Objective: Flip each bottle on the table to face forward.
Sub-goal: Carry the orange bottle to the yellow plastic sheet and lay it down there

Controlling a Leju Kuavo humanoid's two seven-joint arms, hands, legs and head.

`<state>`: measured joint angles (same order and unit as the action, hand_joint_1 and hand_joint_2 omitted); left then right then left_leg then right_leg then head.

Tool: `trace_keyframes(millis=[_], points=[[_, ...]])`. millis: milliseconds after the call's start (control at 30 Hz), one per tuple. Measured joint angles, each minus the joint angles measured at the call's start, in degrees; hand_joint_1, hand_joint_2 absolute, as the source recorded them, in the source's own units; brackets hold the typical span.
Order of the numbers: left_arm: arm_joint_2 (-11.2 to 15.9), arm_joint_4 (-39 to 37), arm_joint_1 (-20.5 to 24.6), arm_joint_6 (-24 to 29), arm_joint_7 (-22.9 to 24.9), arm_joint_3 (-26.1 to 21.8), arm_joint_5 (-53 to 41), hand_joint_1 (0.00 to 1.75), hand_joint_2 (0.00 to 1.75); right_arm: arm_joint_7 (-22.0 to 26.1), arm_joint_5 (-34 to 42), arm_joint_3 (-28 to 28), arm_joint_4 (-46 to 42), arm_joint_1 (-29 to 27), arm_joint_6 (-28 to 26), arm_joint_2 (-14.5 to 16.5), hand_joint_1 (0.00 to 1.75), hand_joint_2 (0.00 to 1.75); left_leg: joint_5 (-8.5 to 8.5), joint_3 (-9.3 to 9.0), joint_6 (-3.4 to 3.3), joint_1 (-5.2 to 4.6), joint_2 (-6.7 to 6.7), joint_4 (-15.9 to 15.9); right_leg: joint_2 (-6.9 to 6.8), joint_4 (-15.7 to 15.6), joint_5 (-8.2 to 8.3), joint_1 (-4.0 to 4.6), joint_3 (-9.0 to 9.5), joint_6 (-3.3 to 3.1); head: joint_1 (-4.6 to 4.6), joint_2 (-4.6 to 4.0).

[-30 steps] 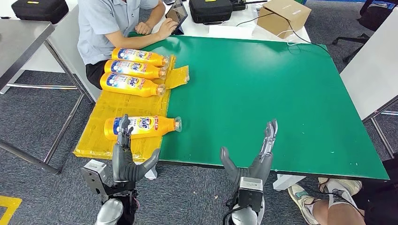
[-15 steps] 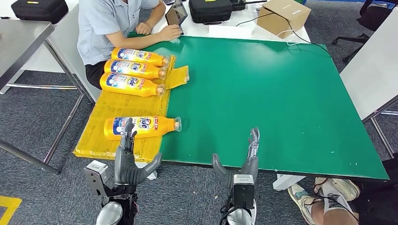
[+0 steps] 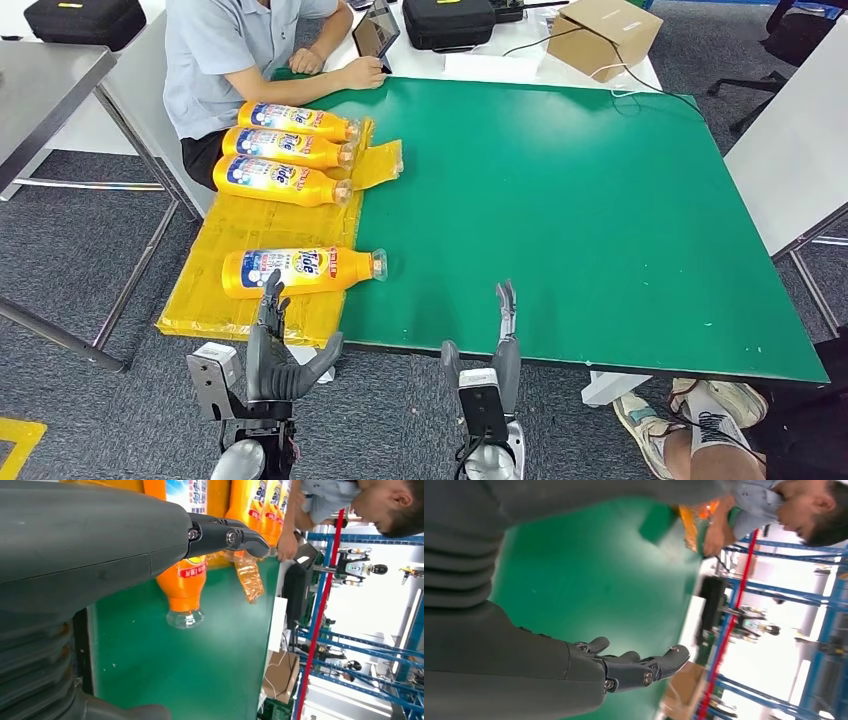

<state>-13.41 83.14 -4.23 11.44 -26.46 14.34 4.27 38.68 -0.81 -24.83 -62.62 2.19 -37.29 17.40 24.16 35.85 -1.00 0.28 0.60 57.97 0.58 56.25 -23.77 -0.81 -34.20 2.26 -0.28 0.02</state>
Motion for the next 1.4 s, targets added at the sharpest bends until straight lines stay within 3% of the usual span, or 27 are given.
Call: trace_keyframes(millis=[33,200,733,1400], points=[[0.0,-0.2,0.2,0.0,-0.3,0.3,0.0,0.00,1.75,-0.2,1.5,0.0,0.1,0.0,1.8,-0.1,0.00,1.75,0.00,0.00,0.00,0.00,0.00,0.0,0.00,0.0,0.00,0.00,0.00,0.00,0.00,0.00],[0.0,-0.7,0.7,-0.1,-2.5,2.0,-0.2,0.00,1.75,-0.6,4.7,0.0,-2.1,-0.8,7.2,-1.4,0.00,1.75,0.00,0.00,0.00,-0.01,-0.01,0.0,0.00,0.0,0.00,-0.01,-0.01,0.00,0.00,0.00],[0.2,-1.0,1.1,-6.6,-5.3,4.9,1.6,0.00,1.75,0.3,-2.2,0.1,-9.9,-3.2,1.1,-4.2,0.00,1.75,0.01,0.00,0.00,0.00,-0.03,0.0,0.01,0.0,0.00,0.00,0.00,0.00,-0.01,0.00],[0.3,3.6,-2.0,1.4,-6.1,4.6,-5.1,0.00,1.75,0.3,-6.1,-0.4,-15.4,-5.1,3.7,-5.7,0.00,1.75,0.01,0.00,0.00,0.00,-0.01,0.0,0.00,0.0,0.00,0.00,0.01,0.00,-0.01,0.00]])
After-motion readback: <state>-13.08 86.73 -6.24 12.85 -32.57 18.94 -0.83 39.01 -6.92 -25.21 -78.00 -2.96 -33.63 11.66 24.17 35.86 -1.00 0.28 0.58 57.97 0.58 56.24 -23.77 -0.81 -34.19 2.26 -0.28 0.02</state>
